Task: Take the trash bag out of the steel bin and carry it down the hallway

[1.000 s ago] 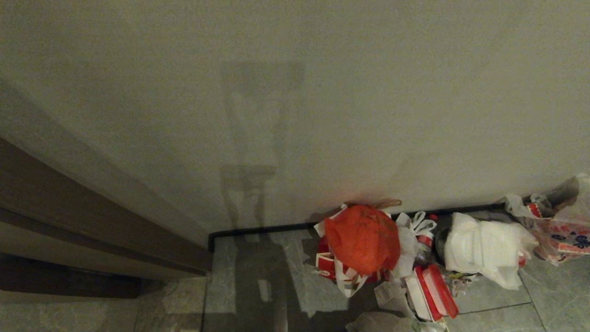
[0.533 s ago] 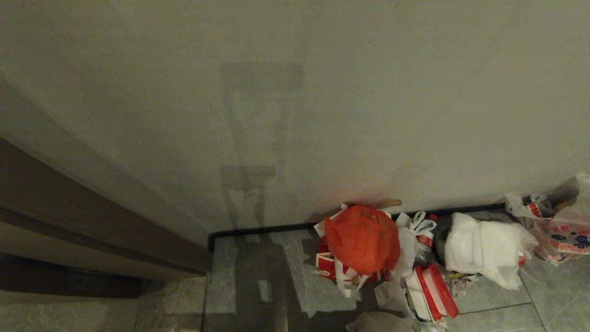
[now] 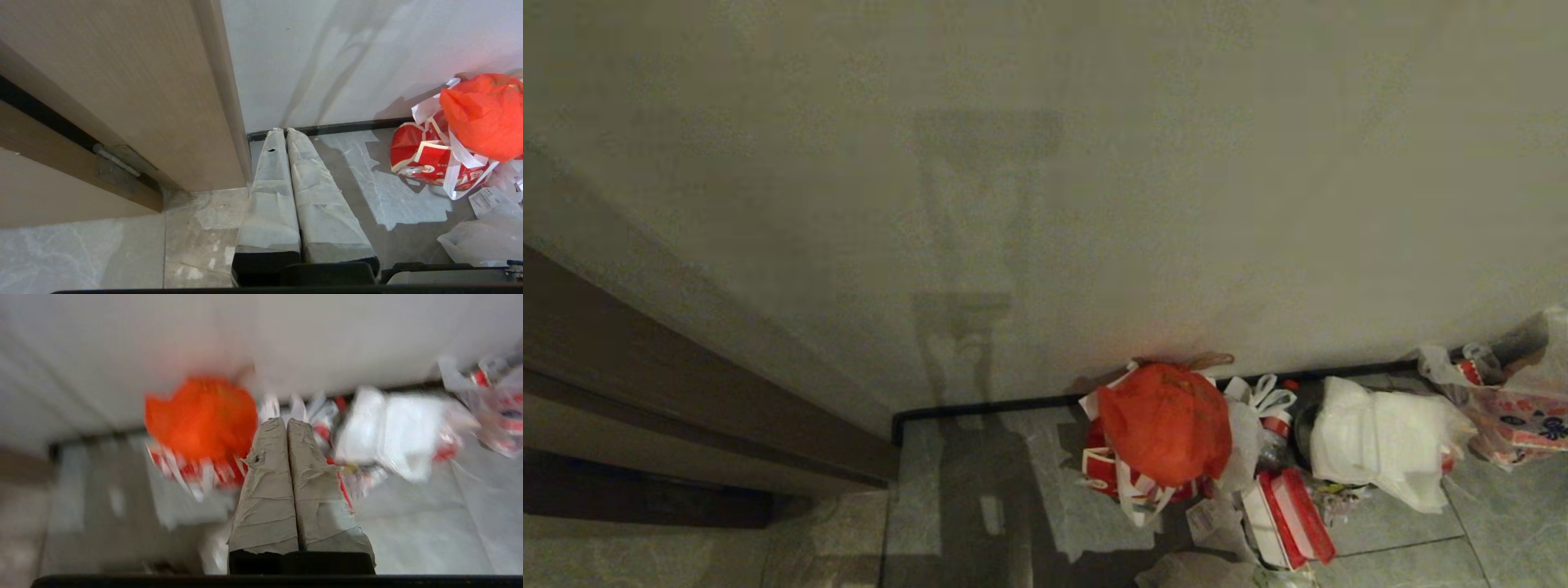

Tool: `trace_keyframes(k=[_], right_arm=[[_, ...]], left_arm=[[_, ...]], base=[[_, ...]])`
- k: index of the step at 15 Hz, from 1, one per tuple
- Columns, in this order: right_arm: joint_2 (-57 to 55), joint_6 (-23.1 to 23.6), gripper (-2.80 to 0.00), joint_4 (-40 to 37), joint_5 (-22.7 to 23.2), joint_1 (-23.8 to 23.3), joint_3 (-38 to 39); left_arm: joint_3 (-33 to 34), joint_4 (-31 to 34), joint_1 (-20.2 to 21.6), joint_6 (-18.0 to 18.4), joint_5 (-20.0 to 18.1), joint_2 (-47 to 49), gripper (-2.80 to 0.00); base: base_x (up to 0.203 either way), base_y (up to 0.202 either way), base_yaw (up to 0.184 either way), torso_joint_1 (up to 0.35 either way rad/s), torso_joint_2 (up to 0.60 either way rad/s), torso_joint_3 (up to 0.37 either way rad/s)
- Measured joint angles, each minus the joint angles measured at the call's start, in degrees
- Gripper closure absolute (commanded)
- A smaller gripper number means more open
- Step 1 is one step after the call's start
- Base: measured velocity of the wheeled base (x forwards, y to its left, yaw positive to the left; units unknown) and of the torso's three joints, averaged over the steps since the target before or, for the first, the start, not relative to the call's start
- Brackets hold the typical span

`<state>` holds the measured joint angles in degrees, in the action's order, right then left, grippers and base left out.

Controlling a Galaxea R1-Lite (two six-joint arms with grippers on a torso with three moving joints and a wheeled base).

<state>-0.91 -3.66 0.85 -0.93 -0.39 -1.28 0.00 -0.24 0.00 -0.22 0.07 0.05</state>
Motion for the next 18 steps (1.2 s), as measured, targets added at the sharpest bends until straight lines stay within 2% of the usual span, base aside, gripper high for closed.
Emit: trace_keyframes(k=[3, 6, 13, 18], right_arm=[[0.69, -0.45, 0.0, 1.06, -0.12, 0.01, 1.13], [0.91, 1.78, 0.0, -0.23, 0.2, 0.06, 1.28], [0.94, 1.57, 0.0, -0.61, 0.41, -0.03, 1.28], [0.94, 1.55, 0.0, -0.61, 0.39, 0.01, 1.28]], left_arm=[[0.0, 0.0, 0.0, 0.0, 0.0, -0.02, 0.0], [0.0, 0.0, 0.0, 0.0, 0.02, -0.02, 0.0], [0.0, 0.0, 0.0, -0.02, 0.02, 0.0, 0.0], [0.0, 0.02, 0.05, -0.22, 0.06, 0.0, 0.0]], base=[[0.0, 0.0, 0.0, 0.0, 0.0, 0.0], [0.0, 0.0, 0.0, 0.0, 0.0, 0.0], [0.0, 0.0, 0.0, 0.0, 0.0, 0.0], [0.0, 0.0, 0.0, 0.002, 0.0, 0.151]])
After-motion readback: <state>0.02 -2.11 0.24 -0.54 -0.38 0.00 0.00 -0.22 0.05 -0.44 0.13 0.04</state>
